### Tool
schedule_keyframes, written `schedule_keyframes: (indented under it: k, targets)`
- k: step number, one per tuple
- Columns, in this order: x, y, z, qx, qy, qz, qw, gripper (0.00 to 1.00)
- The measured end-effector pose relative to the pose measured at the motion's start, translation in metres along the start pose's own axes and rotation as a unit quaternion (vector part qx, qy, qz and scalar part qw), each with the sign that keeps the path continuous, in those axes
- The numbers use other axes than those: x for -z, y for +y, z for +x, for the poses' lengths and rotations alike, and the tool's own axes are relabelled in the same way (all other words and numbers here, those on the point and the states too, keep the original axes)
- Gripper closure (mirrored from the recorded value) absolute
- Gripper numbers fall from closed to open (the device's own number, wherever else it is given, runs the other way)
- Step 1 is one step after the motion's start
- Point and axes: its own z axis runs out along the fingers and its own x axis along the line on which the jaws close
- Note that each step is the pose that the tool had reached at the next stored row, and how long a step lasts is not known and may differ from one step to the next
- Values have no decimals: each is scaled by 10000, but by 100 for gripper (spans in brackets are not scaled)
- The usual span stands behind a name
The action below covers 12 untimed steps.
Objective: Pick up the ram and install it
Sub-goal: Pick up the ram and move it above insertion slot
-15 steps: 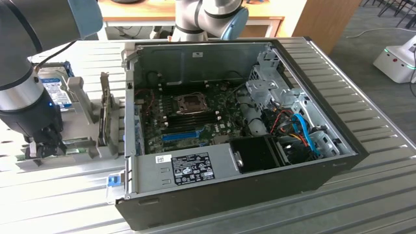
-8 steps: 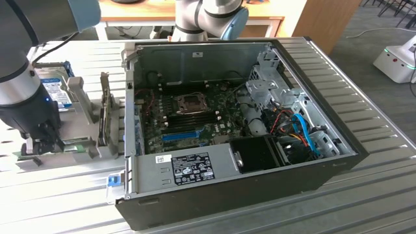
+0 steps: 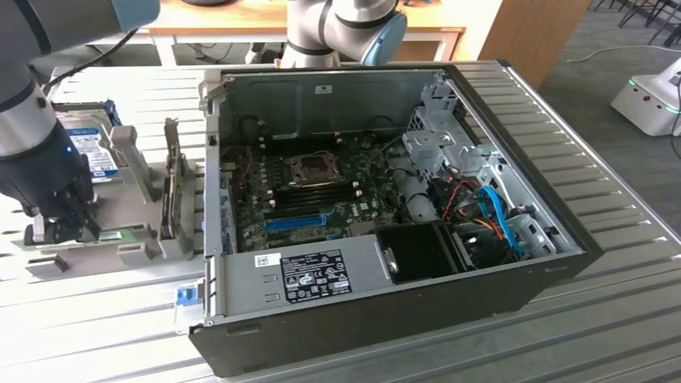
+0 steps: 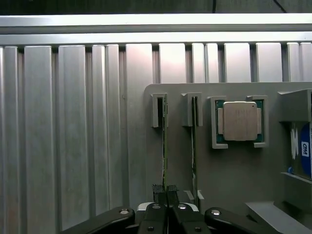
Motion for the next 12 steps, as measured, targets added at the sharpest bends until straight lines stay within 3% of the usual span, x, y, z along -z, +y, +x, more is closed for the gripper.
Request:
schedule_keyframes:
  k: [12]
  targets:
    - [378,11,-10,0,-1,1,10000,88]
